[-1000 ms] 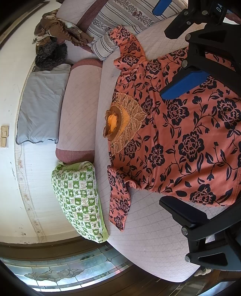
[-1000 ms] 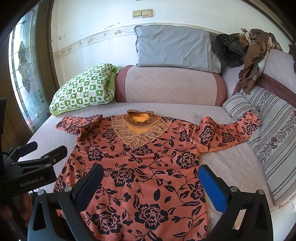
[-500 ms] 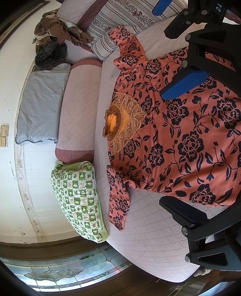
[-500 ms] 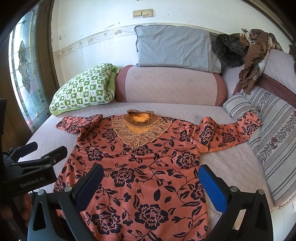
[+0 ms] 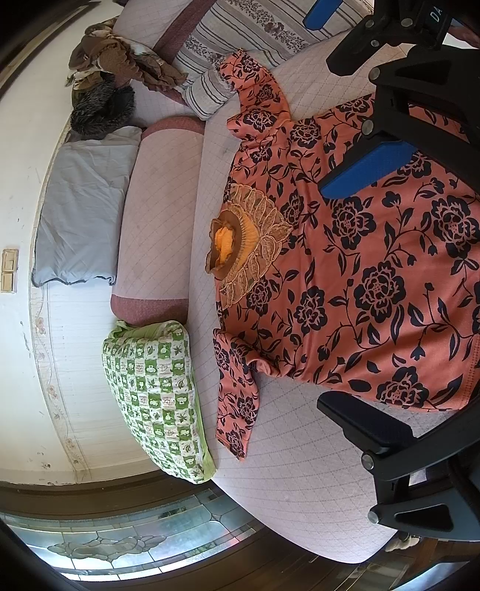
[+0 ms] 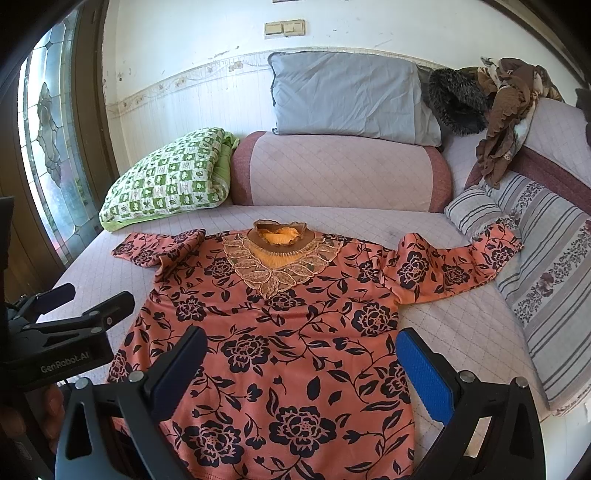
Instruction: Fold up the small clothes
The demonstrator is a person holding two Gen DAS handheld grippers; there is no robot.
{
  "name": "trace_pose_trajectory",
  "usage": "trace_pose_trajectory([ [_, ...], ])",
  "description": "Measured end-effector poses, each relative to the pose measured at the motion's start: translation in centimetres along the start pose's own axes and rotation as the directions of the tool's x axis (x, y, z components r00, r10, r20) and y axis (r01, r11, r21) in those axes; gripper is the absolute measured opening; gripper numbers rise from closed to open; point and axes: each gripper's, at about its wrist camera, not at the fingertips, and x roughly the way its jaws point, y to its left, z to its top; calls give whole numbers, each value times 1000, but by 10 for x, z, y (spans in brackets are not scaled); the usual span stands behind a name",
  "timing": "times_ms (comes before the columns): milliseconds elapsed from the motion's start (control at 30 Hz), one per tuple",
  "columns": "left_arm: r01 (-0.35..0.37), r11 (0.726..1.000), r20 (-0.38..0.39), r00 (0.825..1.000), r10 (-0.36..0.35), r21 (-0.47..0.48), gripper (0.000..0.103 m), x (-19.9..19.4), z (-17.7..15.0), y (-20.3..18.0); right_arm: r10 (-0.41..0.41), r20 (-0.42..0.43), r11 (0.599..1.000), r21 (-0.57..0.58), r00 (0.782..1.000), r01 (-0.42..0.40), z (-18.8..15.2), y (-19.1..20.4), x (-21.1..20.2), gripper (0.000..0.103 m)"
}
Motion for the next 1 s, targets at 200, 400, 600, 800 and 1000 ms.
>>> trace_pose_trajectory([
  [200, 0, 1000, -2, 1000, 0, -1, 103, 0, -1, 1, 3, 2, 1000, 1, 1000, -3, 0, -1, 0, 103],
  [400, -6, 1000, -47, 999, 5, -16, 103, 16, -6, 6, 49, -32, 996, 74, 998, -47, -5, -20, 13, 103],
  [600, -30, 999, -143, 989, 26, -22, 103, 58, -21, 13, 85, -45, 967, 245, 995, -71, -13, -94, 45, 103],
  [800, -60, 997, -287, 955, 69, 40, 103, 117, -48, 9, 98, -110, 855, 517, 989, -28, -16, -226, 119, 102],
  [1000, -64, 995, -298, 951, 84, 78, 103, 138, -54, 9, -119, -80, 757, 637, 990, 142, 26, -359, 167, 84],
])
